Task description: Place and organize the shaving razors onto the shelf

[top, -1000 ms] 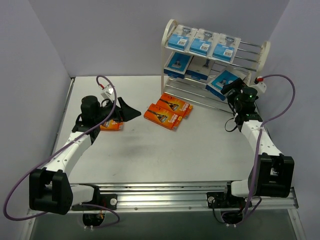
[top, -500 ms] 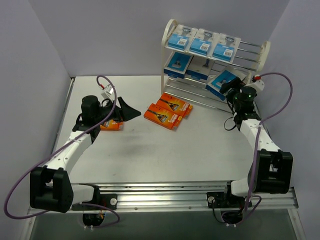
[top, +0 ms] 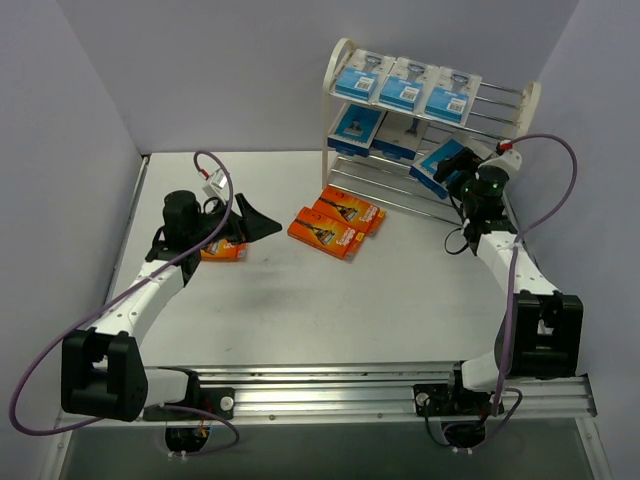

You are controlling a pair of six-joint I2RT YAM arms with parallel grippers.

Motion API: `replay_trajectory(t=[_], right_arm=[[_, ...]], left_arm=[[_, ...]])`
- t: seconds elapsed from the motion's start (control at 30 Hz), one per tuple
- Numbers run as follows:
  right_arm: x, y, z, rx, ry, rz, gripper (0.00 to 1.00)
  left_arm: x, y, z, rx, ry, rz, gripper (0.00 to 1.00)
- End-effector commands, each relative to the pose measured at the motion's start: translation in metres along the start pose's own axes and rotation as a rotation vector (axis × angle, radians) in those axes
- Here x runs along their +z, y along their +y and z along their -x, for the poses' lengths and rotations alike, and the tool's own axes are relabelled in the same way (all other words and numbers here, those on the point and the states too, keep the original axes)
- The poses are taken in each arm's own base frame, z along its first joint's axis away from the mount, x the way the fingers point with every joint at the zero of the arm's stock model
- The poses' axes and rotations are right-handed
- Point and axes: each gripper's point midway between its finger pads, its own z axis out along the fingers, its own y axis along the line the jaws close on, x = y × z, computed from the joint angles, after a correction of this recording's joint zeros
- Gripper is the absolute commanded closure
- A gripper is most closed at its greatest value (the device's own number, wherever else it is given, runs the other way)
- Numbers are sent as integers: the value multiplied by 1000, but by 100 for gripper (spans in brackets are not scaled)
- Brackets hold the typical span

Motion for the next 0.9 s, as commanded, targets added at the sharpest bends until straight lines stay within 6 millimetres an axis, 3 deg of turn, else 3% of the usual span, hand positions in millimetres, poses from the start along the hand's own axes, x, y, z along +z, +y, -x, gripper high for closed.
replay_trajectory(t=[0.0,0.3,0.87], right_arm=[[7,22,28,-24,-80,61,22],[17,23,25,-30,-76,68,21],[37,39,38,-58,-109,126,21]], left_arm=[[0,-10,14,44,-33,-44,6],[0,-8,15,39,-31,-45,6],[0,0,16,20,-32,-33,6]])
